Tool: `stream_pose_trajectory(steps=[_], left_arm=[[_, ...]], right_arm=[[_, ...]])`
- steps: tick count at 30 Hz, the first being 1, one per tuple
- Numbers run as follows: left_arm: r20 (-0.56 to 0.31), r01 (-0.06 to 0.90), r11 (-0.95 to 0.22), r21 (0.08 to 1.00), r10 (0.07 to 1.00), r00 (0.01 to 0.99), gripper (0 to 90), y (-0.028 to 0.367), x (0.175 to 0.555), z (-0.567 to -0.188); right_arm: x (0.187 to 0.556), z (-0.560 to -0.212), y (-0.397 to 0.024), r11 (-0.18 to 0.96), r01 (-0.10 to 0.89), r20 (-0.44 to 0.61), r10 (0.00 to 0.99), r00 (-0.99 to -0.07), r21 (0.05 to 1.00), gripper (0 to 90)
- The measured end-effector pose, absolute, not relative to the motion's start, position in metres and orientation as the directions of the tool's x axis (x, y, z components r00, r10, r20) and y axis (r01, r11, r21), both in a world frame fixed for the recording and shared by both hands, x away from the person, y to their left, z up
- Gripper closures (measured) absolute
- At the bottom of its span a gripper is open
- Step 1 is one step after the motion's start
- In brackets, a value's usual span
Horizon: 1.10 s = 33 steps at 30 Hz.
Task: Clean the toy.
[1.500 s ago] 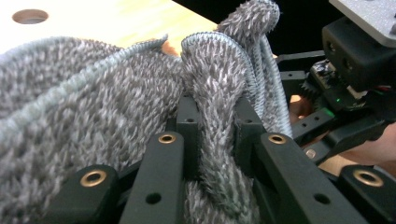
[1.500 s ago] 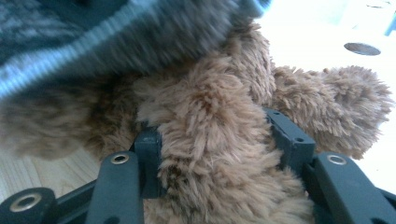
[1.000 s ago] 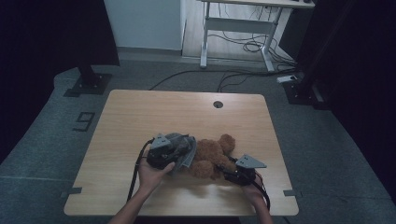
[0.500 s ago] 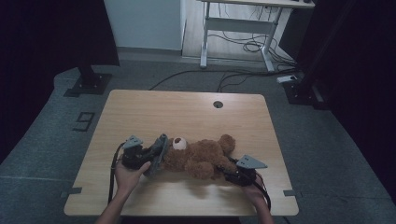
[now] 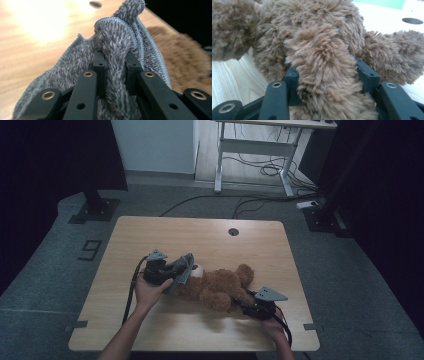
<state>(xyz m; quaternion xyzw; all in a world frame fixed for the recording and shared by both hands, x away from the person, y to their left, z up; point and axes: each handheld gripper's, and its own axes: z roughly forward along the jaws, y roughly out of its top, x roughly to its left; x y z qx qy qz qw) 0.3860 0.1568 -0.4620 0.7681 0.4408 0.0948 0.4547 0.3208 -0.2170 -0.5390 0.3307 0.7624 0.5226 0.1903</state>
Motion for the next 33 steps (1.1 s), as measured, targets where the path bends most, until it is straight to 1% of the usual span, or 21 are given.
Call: stream_pose_trajectory(steps=[3,4,5,7,9,13,19,21,25,29,31,33], left_arm=[[-0.333,0.637,-0.138,0.758,0.759,0.560,76.1,0.170,0.390,-0.478],[-0.333,0.637,-0.138,0.758,0.759,0.560,76.0,0.170,0.390,-0.478],[-0.353,0.662,-0.124,0.739,0.765,0.538,76.0,0.178,0.392,-0.485],[-0.356,0.697,-0.131,0.705,0.784,0.508,76.1,0.185,0.397,-0.493],[-0.395,0.729,-0.121,0.673,0.775,0.493,76.1,0.191,0.400,-0.505],[-0.418,0.748,-0.126,0.652,0.763,0.493,76.2,0.195,0.398,-0.520],[-0.386,0.761,-0.174,0.625,0.778,0.495,75.8,0.198,0.390,-0.527],[-0.393,0.758,-0.157,0.633,0.779,0.489,75.3,0.202,0.390,-0.522],[-0.360,0.695,-0.130,0.708,0.780,0.512,75.1,0.203,0.385,-0.494],[-0.284,0.582,-0.156,0.798,0.755,0.591,75.0,0.185,0.375,-0.455],[-0.259,0.544,-0.177,0.820,0.733,0.629,74.9,0.172,0.373,-0.441],[-0.253,0.532,-0.192,0.825,0.716,0.651,74.9,0.159,0.376,-0.432]], right_arm=[[0.321,-0.538,-0.214,0.246,0.299,0.043,0.702,-0.711,0.922,48.5],[0.321,-0.538,-0.214,0.246,0.299,0.044,0.701,-0.711,0.922,48.6],[0.321,-0.538,-0.214,0.246,0.301,0.046,0.700,-0.712,0.921,48.6],[0.321,-0.539,-0.215,0.247,0.303,0.047,0.699,-0.713,0.920,48.6],[0.321,-0.539,-0.215,0.246,0.305,0.049,0.700,-0.712,0.920,48.6],[0.322,-0.540,-0.216,0.236,0.309,0.058,0.702,-0.709,0.921,48.7],[0.322,-0.540,-0.217,0.241,0.307,0.051,0.705,-0.707,0.921,48.7],[0.322,-0.540,-0.217,0.243,0.306,0.049,0.705,-0.708,0.921,48.7],[0.322,-0.540,-0.218,0.245,0.308,0.048,0.706,-0.707,0.919,48.7],[0.323,-0.540,-0.220,0.248,0.304,0.044,0.704,-0.708,0.920,48.8],[0.323,-0.540,-0.219,0.249,0.301,0.041,0.704,-0.709,0.921,48.8],[0.322,-0.540,-0.219,0.250,0.300,0.039,0.705,-0.708,0.921,48.8]])
